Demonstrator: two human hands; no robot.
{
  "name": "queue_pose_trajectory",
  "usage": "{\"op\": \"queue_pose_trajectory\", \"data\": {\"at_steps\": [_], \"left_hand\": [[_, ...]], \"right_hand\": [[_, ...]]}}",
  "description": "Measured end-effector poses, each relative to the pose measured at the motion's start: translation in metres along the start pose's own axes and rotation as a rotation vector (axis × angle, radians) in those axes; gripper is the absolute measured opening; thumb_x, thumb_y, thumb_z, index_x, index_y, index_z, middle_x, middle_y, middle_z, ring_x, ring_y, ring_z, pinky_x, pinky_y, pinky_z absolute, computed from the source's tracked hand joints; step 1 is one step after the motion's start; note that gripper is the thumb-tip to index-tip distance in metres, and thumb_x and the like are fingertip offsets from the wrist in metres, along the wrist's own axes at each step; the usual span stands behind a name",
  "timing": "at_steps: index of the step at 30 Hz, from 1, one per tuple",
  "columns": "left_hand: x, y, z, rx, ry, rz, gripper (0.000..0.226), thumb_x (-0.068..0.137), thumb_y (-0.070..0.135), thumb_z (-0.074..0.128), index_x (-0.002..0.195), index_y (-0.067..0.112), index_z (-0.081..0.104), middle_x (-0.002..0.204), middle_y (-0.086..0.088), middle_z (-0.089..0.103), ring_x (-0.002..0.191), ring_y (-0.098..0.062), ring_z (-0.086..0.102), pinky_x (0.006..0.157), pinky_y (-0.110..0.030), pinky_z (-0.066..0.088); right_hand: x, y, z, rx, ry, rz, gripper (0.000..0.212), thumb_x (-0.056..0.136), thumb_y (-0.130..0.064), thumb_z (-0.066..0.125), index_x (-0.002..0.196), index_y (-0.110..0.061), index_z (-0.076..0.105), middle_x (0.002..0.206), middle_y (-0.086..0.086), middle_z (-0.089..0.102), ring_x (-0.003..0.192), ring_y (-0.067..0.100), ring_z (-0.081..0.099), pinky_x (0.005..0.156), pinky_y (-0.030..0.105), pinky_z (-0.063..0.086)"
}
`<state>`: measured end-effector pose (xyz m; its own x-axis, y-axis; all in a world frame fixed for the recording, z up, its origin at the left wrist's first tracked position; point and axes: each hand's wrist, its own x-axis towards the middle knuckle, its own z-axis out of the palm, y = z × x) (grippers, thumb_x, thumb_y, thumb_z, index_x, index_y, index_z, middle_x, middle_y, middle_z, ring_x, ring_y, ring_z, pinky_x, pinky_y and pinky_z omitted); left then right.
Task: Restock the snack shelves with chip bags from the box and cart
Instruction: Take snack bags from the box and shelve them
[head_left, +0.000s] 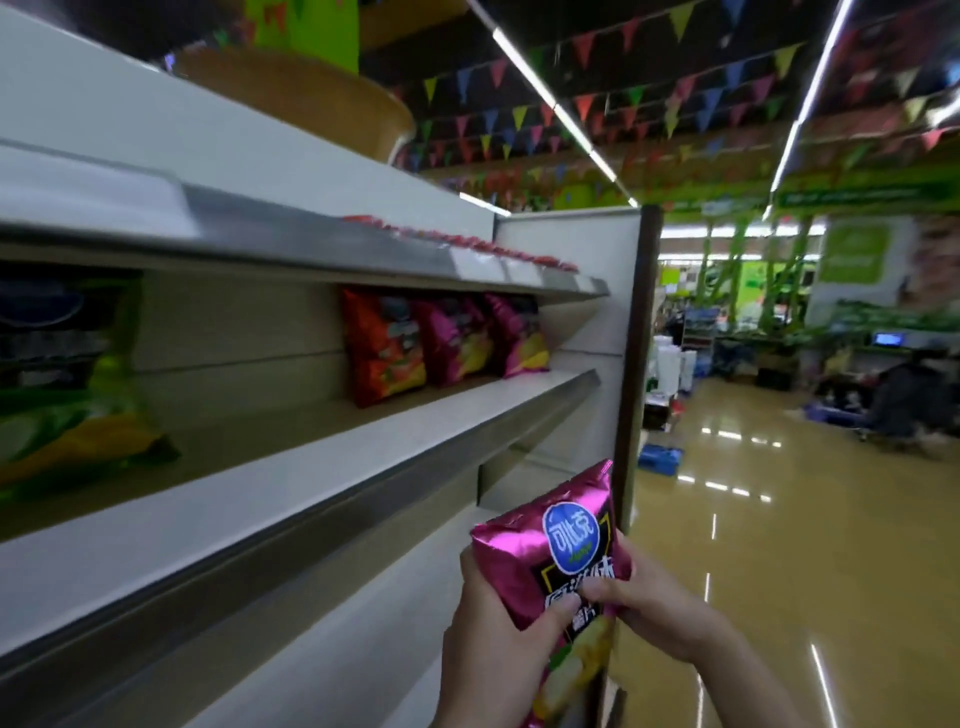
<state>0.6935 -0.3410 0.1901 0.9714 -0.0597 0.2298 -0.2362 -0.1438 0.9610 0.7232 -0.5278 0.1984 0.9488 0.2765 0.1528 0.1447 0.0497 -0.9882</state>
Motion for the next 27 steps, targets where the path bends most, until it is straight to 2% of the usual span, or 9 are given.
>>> {"op": "queue_pose_trajectory", "data": {"at_steps": [4,7,11,14,17,20,24,26,27], "left_hand": [[0.056,0.038,0.043,0.088,0.056,0.054,0.078,0.076,0.053,0.071,0.137,0.036,0.026,0.119,0.018,0.060,0.112,-0.010,0.061,0.085,-0.021,0.044],[0.105,0.065,0.065,-0.005,0.000,0.043,0.075,0.077,0.052,0.071,0.134,0.023,0.032,0.130,0.004,0.056,0.118,-0.016,0.057,0.097,-0.028,0.043],[0.187,0.099,0.075,-0.139,-0.049,-0.089,0.071,0.067,0.043,0.078,0.122,0.007,0.052,0.117,-0.013,0.066,0.101,-0.028,0.066,0.091,-0.047,0.054],[0.243,0.120,0.073,-0.269,0.017,-0.138,0.023,0.086,0.012,0.068,0.105,0.005,0.057,0.105,-0.019,0.068,0.080,-0.027,0.066,0.082,-0.047,0.056],[0.296,0.129,0.061,-0.297,0.121,-0.163,0.012,0.091,-0.001,0.059,0.101,0.004,0.054,0.102,-0.021,0.065,0.079,-0.029,0.064,0.087,-0.053,0.053],[0.337,0.123,0.052,-0.324,0.141,-0.195,0.026,0.090,-0.002,0.058,0.115,-0.001,0.059,0.107,-0.021,0.068,0.093,-0.033,0.066,0.088,-0.050,0.053],[0.364,0.110,0.050,-0.371,0.095,-0.242,0.016,0.096,0.006,0.052,0.082,0.009,0.060,0.066,-0.008,0.069,0.061,-0.019,0.063,0.065,-0.034,0.049],[0.376,0.105,0.047,-0.297,0.109,-0.197,0.011,0.096,0.009,0.056,0.104,0.011,0.063,0.097,-0.011,0.069,0.078,-0.021,0.065,0.065,-0.036,0.051],[0.383,0.101,0.043,-0.221,0.109,-0.167,0.026,0.096,0.010,0.056,0.122,0.010,0.057,0.117,-0.012,0.063,0.095,-0.025,0.064,0.071,-0.038,0.052]], "right_hand": [[0.045,-0.031,-0.057,-0.041,0.175,-0.090,0.093,0.055,-0.050,0.091,0.132,-0.011,0.054,0.122,0.012,0.068,0.112,0.026,0.065,0.092,0.033,0.054],[0.079,-0.059,-0.089,-0.168,0.303,-0.070,0.060,0.072,-0.054,0.068,0.118,-0.015,0.065,0.107,0.004,0.075,0.102,0.021,0.070,0.093,0.036,0.053],[0.131,-0.093,-0.117,-0.326,0.330,-0.031,0.053,0.087,-0.059,0.055,0.106,-0.013,0.073,0.099,0.007,0.076,0.097,0.023,0.071,0.096,0.042,0.052],[0.173,-0.115,-0.125,-0.447,0.405,-0.088,0.057,0.090,-0.064,0.049,0.102,-0.013,0.072,0.098,0.006,0.075,0.088,0.015,0.070,0.086,0.029,0.055],[0.214,-0.119,-0.126,-0.525,0.375,-0.169,0.070,0.083,-0.071,0.053,0.127,-0.017,0.057,0.119,0.003,0.067,0.103,0.009,0.063,0.089,0.022,0.049],[0.251,-0.109,-0.130,-0.562,0.331,-0.173,0.093,0.070,-0.078,0.059,0.141,-0.019,0.042,0.131,0.000,0.059,0.117,0.018,0.059,0.103,0.038,0.046],[0.302,-0.106,-0.138,-0.600,0.315,-0.241,0.076,0.086,-0.053,0.065,0.145,-0.014,0.038,0.137,0.004,0.053,0.124,0.021,0.053,0.107,0.039,0.043],[0.326,-0.107,-0.142,-0.649,0.332,-0.254,0.070,0.087,-0.048,0.066,0.141,-0.010,0.041,0.133,0.005,0.056,0.122,0.022,0.054,0.103,0.037,0.045],[0.337,-0.106,-0.143,-0.656,0.333,-0.255,0.063,0.088,-0.043,0.067,0.136,-0.009,0.044,0.127,0.005,0.059,0.116,0.023,0.057,0.099,0.037,0.047]]}}
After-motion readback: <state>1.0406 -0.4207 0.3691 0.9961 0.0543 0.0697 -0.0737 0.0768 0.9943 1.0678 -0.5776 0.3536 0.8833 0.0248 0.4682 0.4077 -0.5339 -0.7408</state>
